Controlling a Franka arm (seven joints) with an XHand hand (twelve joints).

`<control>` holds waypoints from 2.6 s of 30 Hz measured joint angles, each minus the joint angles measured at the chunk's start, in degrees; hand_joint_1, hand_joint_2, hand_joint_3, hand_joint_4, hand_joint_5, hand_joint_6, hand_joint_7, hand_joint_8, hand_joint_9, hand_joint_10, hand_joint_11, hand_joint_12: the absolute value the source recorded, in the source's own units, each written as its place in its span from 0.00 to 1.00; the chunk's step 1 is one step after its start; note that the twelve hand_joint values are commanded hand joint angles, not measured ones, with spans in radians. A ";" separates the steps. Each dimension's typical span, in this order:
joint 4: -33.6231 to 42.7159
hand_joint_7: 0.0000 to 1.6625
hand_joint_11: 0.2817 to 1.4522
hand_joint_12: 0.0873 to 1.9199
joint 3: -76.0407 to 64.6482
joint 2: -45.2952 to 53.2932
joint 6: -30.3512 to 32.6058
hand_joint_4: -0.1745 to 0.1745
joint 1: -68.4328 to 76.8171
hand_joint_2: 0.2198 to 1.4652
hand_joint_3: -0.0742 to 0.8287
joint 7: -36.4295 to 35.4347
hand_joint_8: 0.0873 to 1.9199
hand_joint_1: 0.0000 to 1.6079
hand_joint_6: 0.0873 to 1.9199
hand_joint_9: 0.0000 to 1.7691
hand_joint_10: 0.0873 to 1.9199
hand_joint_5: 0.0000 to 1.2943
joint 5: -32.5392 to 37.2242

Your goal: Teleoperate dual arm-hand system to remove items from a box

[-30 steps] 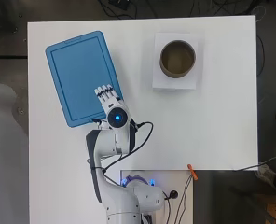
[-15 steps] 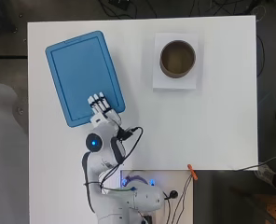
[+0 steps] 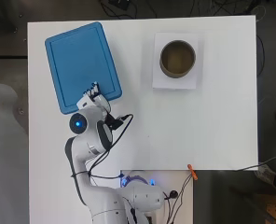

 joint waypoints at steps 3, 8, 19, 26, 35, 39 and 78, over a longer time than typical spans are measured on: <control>6.78 0.49 0.40 0.00 -2.48 -3.25 -4.02 0.16 0.86 0.80 0.08 -7.44 0.62 0.79 0.74 0.51 0.44 0.50 4.09; 11.90 0.48 0.39 0.00 -4.18 -0.58 -9.03 0.15 1.33 0.80 0.08 -15.17 0.60 0.79 0.78 0.54 0.37 0.49 10.61; 21.49 0.46 0.42 0.00 -1.79 10.90 -2.84 0.00 3.95 0.79 0.08 -47.31 0.61 0.83 0.86 0.54 0.49 0.46 7.21; 11.36 0.45 0.45 0.00 -0.77 0.25 -2.94 0.00 9.44 0.81 0.08 -67.16 0.68 0.83 0.91 0.52 0.48 0.41 17.39; -3.08 0.45 0.42 0.00 4.72 -22.00 -11.31 0.00 23.50 0.81 0.08 -64.93 0.67 0.82 0.93 0.51 0.46 0.42 35.15; -0.13 0.43 0.40 0.00 0.75 -28.06 -19.13 0.00 26.04 0.82 0.08 -60.17 0.67 0.82 0.94 0.48 0.51 0.45 33.95; 18.49 0.42 0.33 0.00 -23.07 17.37 -11.87 0.57 13.80 0.62 0.08 -14.84 0.00 0.17 0.00 0.42 0.00 0.40 10.62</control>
